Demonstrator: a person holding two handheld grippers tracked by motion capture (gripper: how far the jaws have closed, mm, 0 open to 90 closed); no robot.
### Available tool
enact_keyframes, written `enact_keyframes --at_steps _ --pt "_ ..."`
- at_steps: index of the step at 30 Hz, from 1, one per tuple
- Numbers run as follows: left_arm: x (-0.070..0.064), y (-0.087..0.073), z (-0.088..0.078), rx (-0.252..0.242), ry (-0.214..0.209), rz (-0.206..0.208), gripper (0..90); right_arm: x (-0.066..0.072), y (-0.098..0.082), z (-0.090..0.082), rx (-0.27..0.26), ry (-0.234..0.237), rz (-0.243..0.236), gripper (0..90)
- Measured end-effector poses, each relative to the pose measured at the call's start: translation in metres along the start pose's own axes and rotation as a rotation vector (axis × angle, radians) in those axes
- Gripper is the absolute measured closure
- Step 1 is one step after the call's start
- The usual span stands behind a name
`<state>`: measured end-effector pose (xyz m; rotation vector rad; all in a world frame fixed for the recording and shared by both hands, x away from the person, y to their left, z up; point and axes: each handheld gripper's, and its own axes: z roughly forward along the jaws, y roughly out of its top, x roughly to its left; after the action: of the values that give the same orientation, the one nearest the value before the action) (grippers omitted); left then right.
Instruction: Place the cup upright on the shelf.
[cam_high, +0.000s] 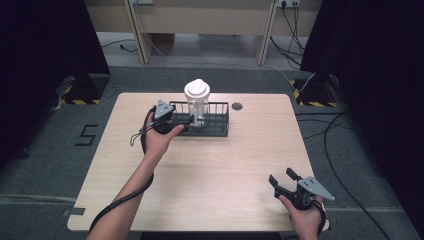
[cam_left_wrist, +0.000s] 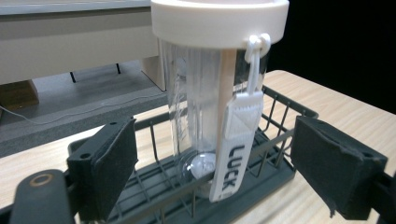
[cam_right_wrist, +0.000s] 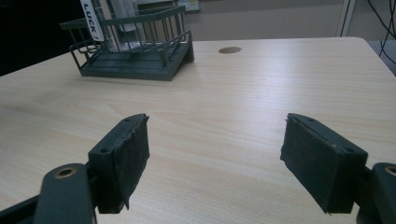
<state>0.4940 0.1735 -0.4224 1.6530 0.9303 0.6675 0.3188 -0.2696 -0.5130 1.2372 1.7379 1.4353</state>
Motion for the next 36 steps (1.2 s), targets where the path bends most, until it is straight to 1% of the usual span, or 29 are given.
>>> enact_keyframes --at_steps 2,5,6,7,8,11,12,13,14,19,20,22,28,29,30,32,35,36 --pt "0.001 -0.002 -0.005 0.0 -0.002 -0.002 14.2 0.0 0.0 0.0 0.0 -0.001 0.001 23.6" --pt "0.004 -0.008 -0.017 0.002 0.005 -0.004 14.3 0.0 0.0 0.0 0.0 -0.002 0.002 23.6" --pt "0.004 -0.008 -0.017 0.002 0.005 -0.004 14.3 0.0 0.0 0.0 0.0 -0.002 0.002 23.6" --pt "0.005 -0.011 -0.024 -0.004 0.002 -0.012 14.3 0.0 0.0 0.0 -0.001 -0.003 0.003 23.6" --pt "0.005 -0.011 -0.024 -0.004 0.002 -0.012 14.4 0.0 0.0 0.0 -0.001 -0.003 0.003 23.6" --pt "0.007 -0.019 -0.038 -0.017 0.013 -0.016 14.5 0.0 0.0 0.0 -0.001 -0.004 0.002 23.6" --pt "0.007 -0.019 -0.038 -0.017 0.013 -0.016 14.5 0.0 0.0 0.0 -0.001 -0.004 0.002 23.6" --pt "0.009 -0.023 -0.044 -0.018 0.021 -0.014 14.5 -0.001 0.0 0.0 -0.001 -0.006 0.002 23.6" --pt "0.009 -0.023 -0.044 -0.018 0.021 -0.014 14.5 -0.001 0.0 0.0 -0.001 -0.006 0.002 23.6" --pt "0.013 -0.031 -0.06 -0.027 0.032 -0.014 14.5 -0.001 0.0 0.0 -0.001 -0.007 0.002 23.7" --pt "0.015 -0.034 -0.066 -0.029 0.035 -0.015 14.5 -0.001 0.0 0.0 -0.001 -0.007 0.002 23.7" --pt "0.016 -0.036 -0.069 -0.031 0.037 -0.016 14.5 -0.001 0.0 0.0 -0.002 -0.008 0.002 23.6" --pt "0.022 -0.045 -0.087 -0.031 0.059 -0.021 14.5 -0.001 0.0 0.0 -0.001 -0.009 0.003 23.7" --pt "0.024 -0.049 -0.092 -0.03 0.064 -0.023 14.5 -0.001 0.0 0.0 -0.001 -0.009 0.003 23.7" --pt "0.024 -0.049 -0.092 -0.03 0.064 -0.023 14.5 -0.001 0.0 0.0 -0.001 -0.009 0.003 23.7" --pt "0.025 -0.051 -0.098 -0.031 0.07 -0.022 14.5 -0.001 0.0 0.0 -0.002 -0.009 0.002 23.7" --pt "0.025 -0.055 -0.108 -0.039 0.077 -0.035 14.5 -0.001 0.0 0.0 -0.001 -0.011 0.001 23.7" --pt "0.025 -0.055 -0.108 -0.039 0.077 -0.035 14.5 -0.001 0.0 0.0 -0.001 -0.011 0.001 23.7"
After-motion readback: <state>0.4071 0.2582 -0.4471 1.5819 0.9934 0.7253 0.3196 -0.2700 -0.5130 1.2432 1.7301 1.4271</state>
